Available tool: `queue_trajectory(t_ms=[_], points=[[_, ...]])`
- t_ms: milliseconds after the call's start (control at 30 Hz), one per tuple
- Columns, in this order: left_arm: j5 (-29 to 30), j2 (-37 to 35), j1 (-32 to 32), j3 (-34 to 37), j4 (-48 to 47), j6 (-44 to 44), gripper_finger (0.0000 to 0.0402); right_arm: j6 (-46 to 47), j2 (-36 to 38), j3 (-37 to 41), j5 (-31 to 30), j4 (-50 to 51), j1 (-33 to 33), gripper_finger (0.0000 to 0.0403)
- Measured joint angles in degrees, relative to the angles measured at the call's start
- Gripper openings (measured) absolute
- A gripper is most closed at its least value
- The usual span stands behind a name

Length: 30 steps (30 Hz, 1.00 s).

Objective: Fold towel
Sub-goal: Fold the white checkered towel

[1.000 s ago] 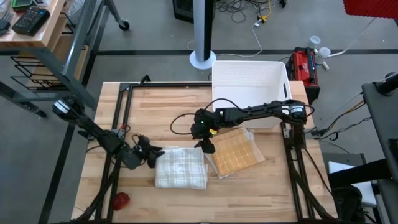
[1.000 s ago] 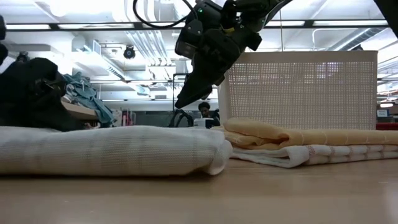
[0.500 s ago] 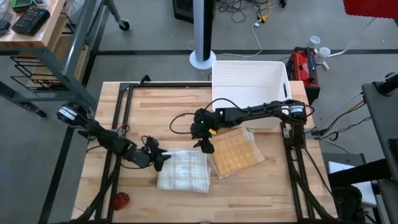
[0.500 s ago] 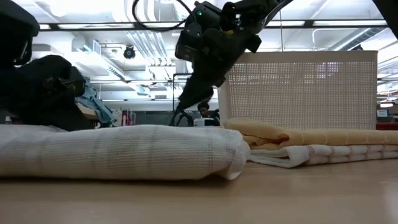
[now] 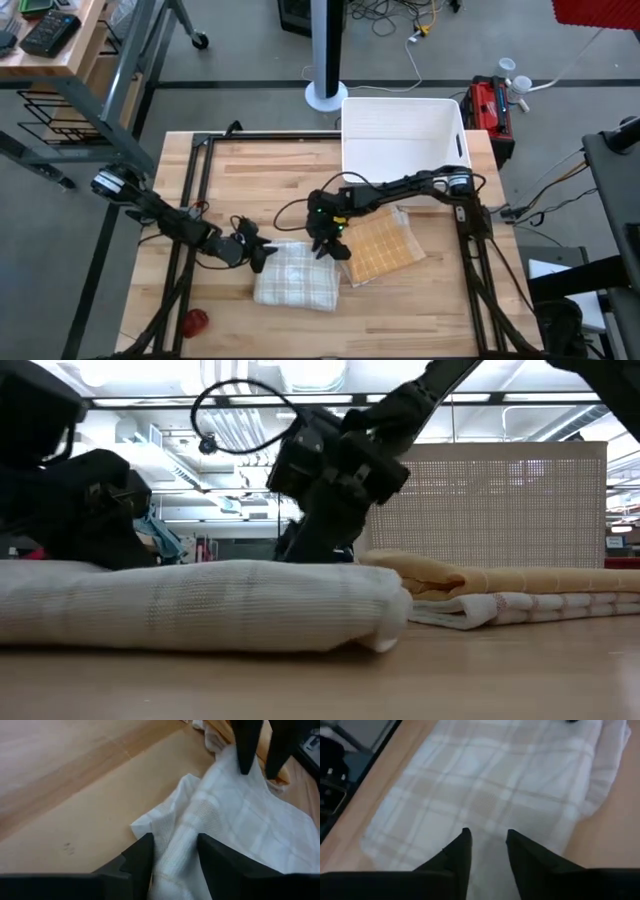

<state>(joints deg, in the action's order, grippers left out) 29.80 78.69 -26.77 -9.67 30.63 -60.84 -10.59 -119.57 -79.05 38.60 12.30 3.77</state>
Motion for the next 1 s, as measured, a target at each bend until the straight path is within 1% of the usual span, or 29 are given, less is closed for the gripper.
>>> queue_trajectory(t_ms=[67, 167, 267, 333, 433, 500, 567, 633, 700, 733, 800, 900, 1000], points=[[-2.81, 0.8, 1.01, -0.59, 0.18, 0.68, 0.0139, 1.41, -1.3, -0.02, 0.4, -1.44, 0.0, 0.0098], [-5.34, 2.07, 2.22, -1.92, 0.39, 3.5, 0.0123, 4.21, -4.27, -0.52, -0.03, -3.13, 0.09, 0.0059], [-5.81, 2.29, 2.42, -3.63, -0.67, 6.85, 0.011, 6.01, -6.95, -2.01, 0.16, -3.1, 0.13, 0.0019], [-5.63, 2.11, 2.42, -4.57, -2.79, 7.18, 0.0105, 6.19, -8.02, -2.81, 0.08, -2.77, 0.03, 0.0006], [-5.21, 1.3, 2.35, -4.99, -5.13, 6.18, 0.0098, 6.25, -8.02, -3.3, -0.17, -2.02, -0.09, 0.0009], [-5.06, 0.03, 2.35, -5.33, -7.39, 3.2, 0.009, 6.2, -6.84, -3.14, -0.26, -0.93, -0.09, 0.0008], [-4.73, -1.44, 2.43, -6.26, -11.97, -1.19, 0.0073, 5.52, -4.95, -2.97, -1.09, 1.0, 0.07, 0.0003], [-3.72, -2.62, 2.48, -7.66, -17.06, -3.08, 0.0046, 4.55, -2.22, -2.84, -3.37, 3.12, 0.13, 0.0002], [-2.88, -3.66, 2.54, -9.37, -21.55, -2.26, 0.0017, 3.37, 0.82, -3.05, -8.38, 4.65, 0.2, 0.0002], [-2.84, -4.42, 2.55, -10.03, -22.5, -1.25, 0.0011, 2.77, 2.23, -3.05, -10.61, 5.87, 0.2, 0.0001], [-2.49, -5.91, 2.55, -11.86, -22.61, 2.46, 0.0014, 1.63, 4.0, -3.02, -13.57, 6.17, 0.31, 0.0001], [-2.24, -7.12, 2.5, -14.81, -23.6, 6.49, 0.0011, 0.32, 6.97, -2.92, -14.12, 6.35, 0.72, 0.0001], [-1.27, -8.19, 2.52, -18.47, -29.18, 8.52, 0.0006, 0.09, 10.39, -3.17, -14.22, 5.97, 1.03, 0.0001]])
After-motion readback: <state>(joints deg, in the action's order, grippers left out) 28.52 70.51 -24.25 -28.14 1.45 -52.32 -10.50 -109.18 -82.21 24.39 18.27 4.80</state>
